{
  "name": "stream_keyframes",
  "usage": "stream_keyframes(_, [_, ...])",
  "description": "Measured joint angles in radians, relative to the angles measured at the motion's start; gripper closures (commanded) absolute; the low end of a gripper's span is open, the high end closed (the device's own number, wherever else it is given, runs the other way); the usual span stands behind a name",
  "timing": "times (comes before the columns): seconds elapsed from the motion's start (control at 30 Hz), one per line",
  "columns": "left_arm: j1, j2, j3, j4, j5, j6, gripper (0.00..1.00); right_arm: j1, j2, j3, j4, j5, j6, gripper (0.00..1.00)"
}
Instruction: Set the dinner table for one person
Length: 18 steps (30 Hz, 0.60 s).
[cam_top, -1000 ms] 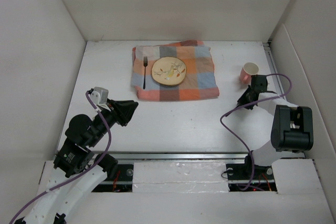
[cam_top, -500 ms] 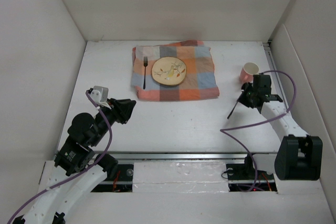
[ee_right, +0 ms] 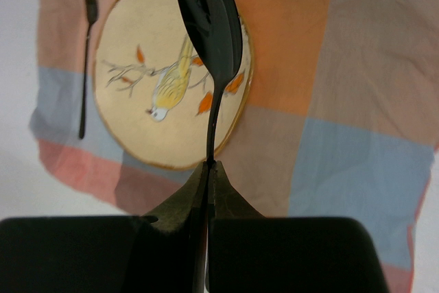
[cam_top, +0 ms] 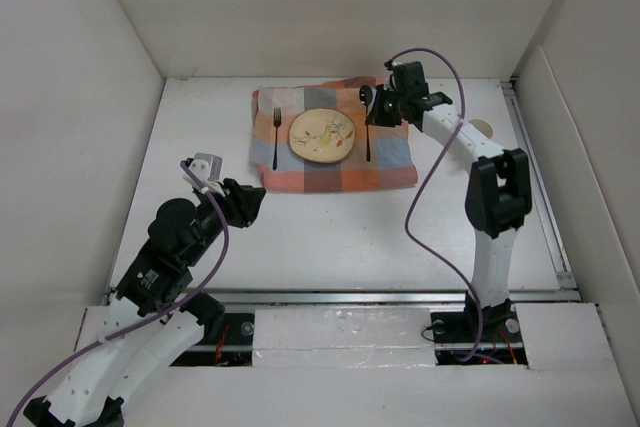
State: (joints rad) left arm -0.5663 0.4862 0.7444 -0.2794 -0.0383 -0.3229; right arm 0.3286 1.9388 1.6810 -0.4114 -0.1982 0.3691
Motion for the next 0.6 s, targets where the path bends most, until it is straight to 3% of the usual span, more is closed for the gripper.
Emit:
stream_keyframes(0.23, [0.021,0.031,0.000,0.006,-0.002,0.000,0.69,-0.021,0.299,0.227,-0.090,-0.013,-0.039,1.00])
stream_keyframes(0.6, [0.024,0.063,0.000,0.006,-0.003,0.001,0.69,-0.033,0.366,0.301,-0.123,-0.022,-0.041,1.00])
